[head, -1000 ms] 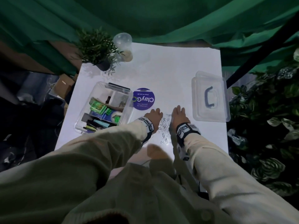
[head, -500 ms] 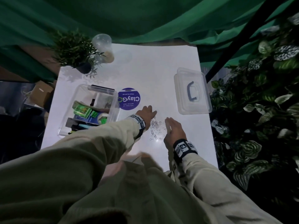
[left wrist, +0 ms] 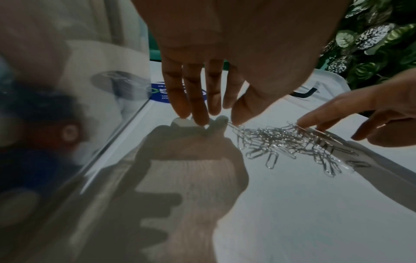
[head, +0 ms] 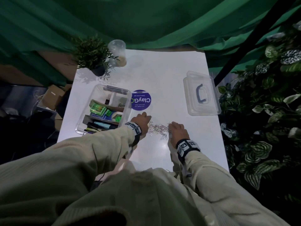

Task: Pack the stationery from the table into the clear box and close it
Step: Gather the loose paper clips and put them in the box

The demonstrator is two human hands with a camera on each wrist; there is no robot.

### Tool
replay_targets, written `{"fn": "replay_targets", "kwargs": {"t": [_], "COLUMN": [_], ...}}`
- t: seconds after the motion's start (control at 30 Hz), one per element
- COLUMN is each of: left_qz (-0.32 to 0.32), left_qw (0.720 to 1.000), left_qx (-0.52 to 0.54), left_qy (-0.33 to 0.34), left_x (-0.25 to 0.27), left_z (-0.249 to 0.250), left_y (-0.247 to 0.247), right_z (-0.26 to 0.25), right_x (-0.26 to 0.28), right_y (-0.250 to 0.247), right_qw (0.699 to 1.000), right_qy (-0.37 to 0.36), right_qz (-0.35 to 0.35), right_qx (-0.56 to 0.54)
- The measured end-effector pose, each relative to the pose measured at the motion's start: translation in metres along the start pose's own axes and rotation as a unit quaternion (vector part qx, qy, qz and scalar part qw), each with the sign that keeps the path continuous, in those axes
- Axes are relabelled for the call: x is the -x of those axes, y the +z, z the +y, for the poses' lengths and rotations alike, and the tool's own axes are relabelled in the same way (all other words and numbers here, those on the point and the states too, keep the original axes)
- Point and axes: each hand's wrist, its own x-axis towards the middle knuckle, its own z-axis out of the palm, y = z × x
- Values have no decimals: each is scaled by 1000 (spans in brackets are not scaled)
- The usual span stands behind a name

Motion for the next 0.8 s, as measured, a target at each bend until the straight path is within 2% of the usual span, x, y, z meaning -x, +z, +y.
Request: {"fn": "replay_targets", "kwargs": {"t": [0.1, 0.17, 0.23, 0.3, 0.4, 0.47, 0.67, 0.8], "left_qz": [-28, -44, -42, -13, 43, 38, 11, 5], "left_qw": [999, 998, 996, 996, 997, 998, 999, 996], "left_qx": [16, 25, 38, 44, 51, 40, 20, 37], "left_qy": [17, 43, 70, 81, 46, 24, 49, 76], "left_x": [1, 1, 0, -1, -1, -1, -3, -5], "left_z": [-5, -2, 4, 9, 8, 5, 7, 7], "left_y": [8, 15, 19, 21, 20, 19, 25, 25], "right_z": [0, -1, 1, 3, 0, -4, -29, -30], "right_x": [5, 8, 12, 15, 19, 20, 7, 0], "right_y": [5, 8, 9, 10, 11, 12, 13, 10], "right_qw": [999, 997, 995, 994, 988, 984, 985, 990], "right_qy": [-34, -30, 0, 44, 117, 144, 82, 62], "right_qz": [12, 38, 59, 69, 70, 61, 47, 38], "right_qx": [-31, -62, -84, -79, -72, -84, -143, -119]}}
